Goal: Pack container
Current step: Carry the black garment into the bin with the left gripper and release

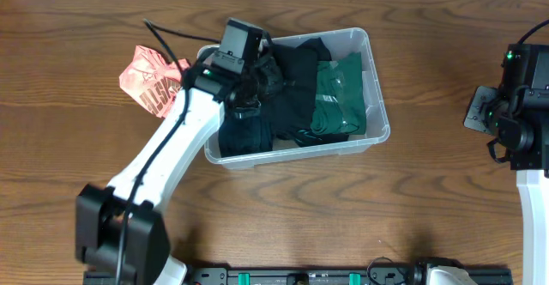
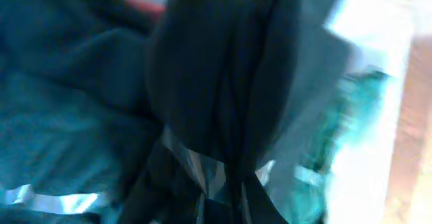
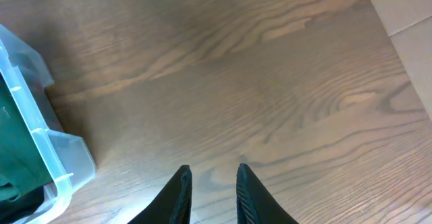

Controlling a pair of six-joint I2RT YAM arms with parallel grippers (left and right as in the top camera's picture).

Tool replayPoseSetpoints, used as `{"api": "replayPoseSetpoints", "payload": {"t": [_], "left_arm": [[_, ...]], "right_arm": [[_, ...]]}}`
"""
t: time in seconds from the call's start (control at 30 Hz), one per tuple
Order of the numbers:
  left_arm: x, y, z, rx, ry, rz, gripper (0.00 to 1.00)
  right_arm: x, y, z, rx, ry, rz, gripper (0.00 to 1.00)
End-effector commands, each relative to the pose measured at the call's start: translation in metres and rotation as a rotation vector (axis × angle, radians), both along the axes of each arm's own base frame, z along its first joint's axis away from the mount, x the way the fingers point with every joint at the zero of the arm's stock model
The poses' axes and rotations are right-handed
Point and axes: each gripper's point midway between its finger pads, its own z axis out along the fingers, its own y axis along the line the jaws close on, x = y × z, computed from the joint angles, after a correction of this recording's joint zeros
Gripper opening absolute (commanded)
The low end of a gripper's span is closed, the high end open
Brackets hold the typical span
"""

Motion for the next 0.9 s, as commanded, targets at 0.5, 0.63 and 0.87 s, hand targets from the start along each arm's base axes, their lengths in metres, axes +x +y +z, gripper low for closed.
{"api": "replayPoseSetpoints", "payload": {"t": [0.5,0.63,0.87], "left_arm": [[0.015,0.028,0.028,0.121,-0.108,0.107,0.57],[0.037,0.024,0.079,0.191,-0.39,-0.028,0.57],[0.046,-0.01,0.061,0.319,-0.505,-0.278,0.47]], "right_arm": [[-0.001,-0.003,0.0,-0.002,0.0,-0.011,0.22],[-0.001,-0.003,0.0,-0.001,0.0,-0.01,0.22],[0.0,-0.002,0.0,0.005,-0.001,-0.007,0.22]]}}
